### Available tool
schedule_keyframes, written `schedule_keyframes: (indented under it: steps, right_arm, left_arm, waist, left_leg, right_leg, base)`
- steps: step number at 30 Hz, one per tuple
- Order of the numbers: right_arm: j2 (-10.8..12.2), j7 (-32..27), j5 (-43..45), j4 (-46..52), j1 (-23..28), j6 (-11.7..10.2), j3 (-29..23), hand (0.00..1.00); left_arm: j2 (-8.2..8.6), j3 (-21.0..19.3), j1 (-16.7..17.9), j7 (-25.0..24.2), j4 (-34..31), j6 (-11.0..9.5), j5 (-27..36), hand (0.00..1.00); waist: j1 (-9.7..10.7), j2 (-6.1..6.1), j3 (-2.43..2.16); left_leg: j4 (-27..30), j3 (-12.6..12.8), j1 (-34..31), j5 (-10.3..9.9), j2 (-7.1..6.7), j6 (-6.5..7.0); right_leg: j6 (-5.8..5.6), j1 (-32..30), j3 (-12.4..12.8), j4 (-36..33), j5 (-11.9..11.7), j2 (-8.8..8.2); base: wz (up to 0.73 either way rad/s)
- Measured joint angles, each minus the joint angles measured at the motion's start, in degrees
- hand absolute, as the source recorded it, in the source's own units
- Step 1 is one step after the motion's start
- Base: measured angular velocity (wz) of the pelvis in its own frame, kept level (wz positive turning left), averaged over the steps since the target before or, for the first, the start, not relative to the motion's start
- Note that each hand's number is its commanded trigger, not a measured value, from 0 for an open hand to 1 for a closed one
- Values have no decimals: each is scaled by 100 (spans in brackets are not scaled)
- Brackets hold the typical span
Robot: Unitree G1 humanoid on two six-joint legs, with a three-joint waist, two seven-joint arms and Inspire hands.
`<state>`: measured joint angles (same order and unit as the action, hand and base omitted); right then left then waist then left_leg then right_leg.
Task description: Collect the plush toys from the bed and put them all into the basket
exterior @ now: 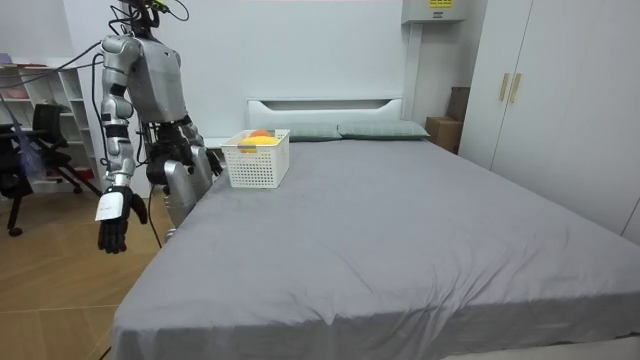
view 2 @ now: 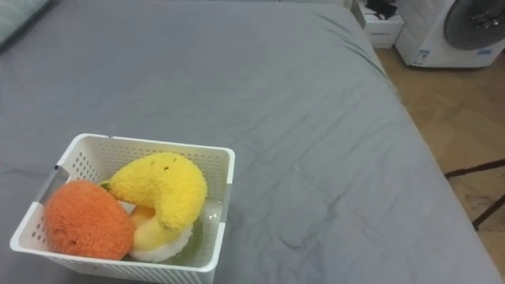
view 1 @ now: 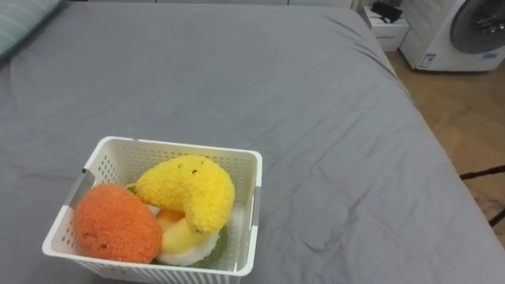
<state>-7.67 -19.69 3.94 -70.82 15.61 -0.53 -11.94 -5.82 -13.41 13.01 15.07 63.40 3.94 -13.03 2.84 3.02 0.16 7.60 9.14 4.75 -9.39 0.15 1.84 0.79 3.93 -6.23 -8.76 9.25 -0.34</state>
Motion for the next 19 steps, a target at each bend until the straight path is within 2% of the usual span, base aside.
schedule_keyframes:
  steps: [1,5,8,12,14,19]
  right_arm:
    - [6,131,2,-121,-29,73,139,0]
    - [77,827,9,-341,-155,338,597,0]
    - [95,1197,5,-370,-157,570,638,0]
    - [94,1367,23,-425,-288,787,631,0]
    - [88,1428,132,-427,-418,938,627,0]
    - [85,1451,335,-421,-651,1062,636,0]
  left_arm:
    - [0,-1,9,0,0,0,0,0]
    - [11,15,17,-34,-21,19,-2,0]
    - [11,16,20,-75,-31,68,-2,0]
    - [20,26,22,-80,-25,108,0,0]
    - [26,29,15,-81,-44,189,-9,0]
    - [28,172,-45,-66,-57,320,104,0]
  waist:
    - [1,-16,-13]
    - [-10,-1,-7]
    - [-15,-10,-3]
    - [-19,-32,-5]
    - [-25,-48,-12]
    - [-11,-73,-28]
  left_leg:
    - [-1,0,7,-1,0,-1]
    - [-15,-35,8,-4,-10,-3]
    - [-18,-49,41,-14,-11,-7]
    - [-24,-49,58,-29,-6,-16]
    - [-18,-49,64,-29,-6,-15]
    - [-3,-63,83,-29,-13,-15]
  right_leg:
    - [1,11,-30,1,-1,-7]
    - [5,49,-53,11,11,-11]
    - [12,83,-73,11,30,-13]
    - [19,99,-77,5,43,-10]
    - [19,98,-72,3,44,-10]
    - [19,109,-142,2,43,-22]
  base:
    - [0]
    - [4]
    - [3]
    - [0]
    - [0]
    - [1]
